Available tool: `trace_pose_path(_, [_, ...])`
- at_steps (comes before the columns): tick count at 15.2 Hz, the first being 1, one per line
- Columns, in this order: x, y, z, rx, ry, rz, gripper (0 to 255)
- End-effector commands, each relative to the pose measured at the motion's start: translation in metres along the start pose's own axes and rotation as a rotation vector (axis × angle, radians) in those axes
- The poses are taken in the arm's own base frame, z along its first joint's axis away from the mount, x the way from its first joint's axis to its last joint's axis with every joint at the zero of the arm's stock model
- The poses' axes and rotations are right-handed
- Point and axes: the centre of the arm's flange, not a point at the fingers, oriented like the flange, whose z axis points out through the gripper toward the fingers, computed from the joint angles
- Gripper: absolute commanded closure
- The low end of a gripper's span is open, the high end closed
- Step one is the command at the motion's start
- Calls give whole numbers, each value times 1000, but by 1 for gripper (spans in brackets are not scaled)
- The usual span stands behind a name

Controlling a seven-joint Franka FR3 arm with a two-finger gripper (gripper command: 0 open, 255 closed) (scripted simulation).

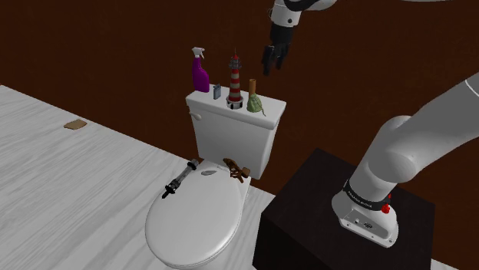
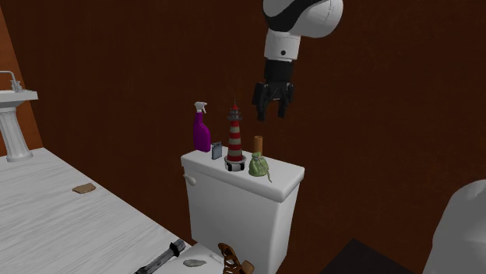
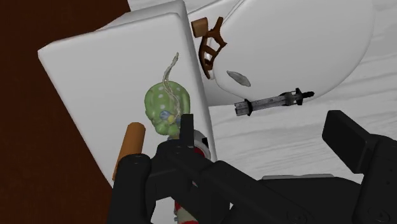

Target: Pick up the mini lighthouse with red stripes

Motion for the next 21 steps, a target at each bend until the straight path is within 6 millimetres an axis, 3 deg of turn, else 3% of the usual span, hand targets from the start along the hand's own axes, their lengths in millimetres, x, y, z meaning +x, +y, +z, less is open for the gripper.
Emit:
trace_pose_path(1, [25,10,6,11,8,-5,0])
trace_pose_path(14, [184,63,19,90,57,-33,0])
trace_pose_path(21, [181,64,50,90,57,-34,0])
